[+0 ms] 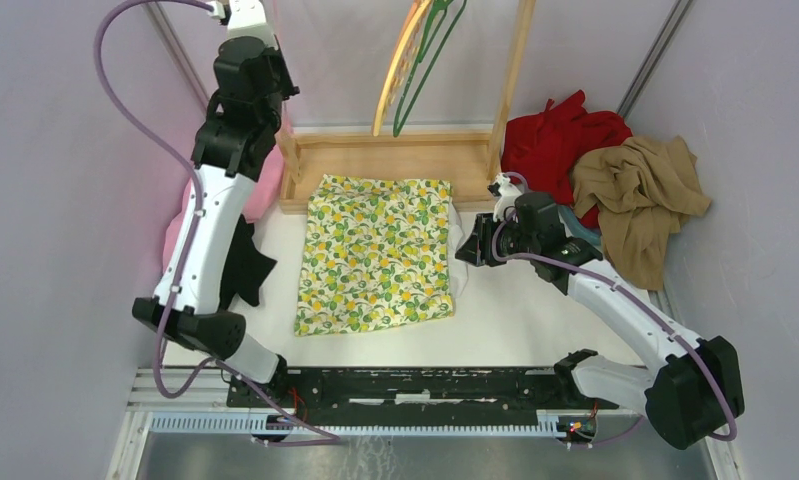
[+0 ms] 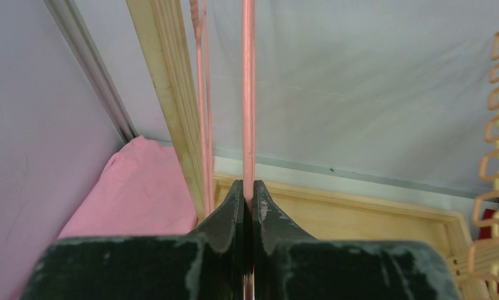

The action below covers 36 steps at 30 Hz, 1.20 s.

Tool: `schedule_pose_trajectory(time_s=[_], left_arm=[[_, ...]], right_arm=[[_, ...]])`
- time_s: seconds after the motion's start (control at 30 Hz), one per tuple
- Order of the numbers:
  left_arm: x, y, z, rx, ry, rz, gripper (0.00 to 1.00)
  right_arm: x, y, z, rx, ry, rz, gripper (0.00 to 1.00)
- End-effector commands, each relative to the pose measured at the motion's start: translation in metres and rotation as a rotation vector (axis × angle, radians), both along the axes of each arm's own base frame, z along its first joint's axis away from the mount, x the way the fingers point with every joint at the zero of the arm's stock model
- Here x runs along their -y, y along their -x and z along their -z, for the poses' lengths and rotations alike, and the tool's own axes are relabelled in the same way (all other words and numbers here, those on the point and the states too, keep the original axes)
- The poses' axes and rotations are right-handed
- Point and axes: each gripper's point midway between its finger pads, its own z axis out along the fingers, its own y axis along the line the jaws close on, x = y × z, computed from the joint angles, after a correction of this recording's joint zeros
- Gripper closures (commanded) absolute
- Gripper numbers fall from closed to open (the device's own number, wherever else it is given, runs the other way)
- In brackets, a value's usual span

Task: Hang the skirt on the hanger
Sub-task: Pick up the hanger from the clothesline.

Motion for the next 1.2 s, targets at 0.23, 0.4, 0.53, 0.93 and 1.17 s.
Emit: schedule_pose_trajectory(time_s=[0.23,0.4,0.53,0.93,1.17], left_arm=[[0.022,0.073,0.013,-0.013,0.126,0.223,0.97],[0.028,0.11,0.053,-0.103,0.185,0.291,0.97],[0.036,0.145,0.075,-0.162,0.235,0.369,0.97],[0.054,0.25,0.15,-0.504,0.341,0.556,0.97],[0.047,0.278,0.215,-0.622,0.406,0.484,0.97]], right_arm=[[0.003,-0.002,-0.048,0.118,0.0,-0.031,0.57],[0.001,0.012,-0.075,0.145,-0.039,-0.076,0.55],[-0.008,0.022,-0.104,0.169,-0.111,-0.129,0.55],[-0.048,0.04,-0.152,0.196,-0.242,-0.451,0.5],[-0.08,0.019,-0.148,0.201,-0.24,-0.467,0.48]])
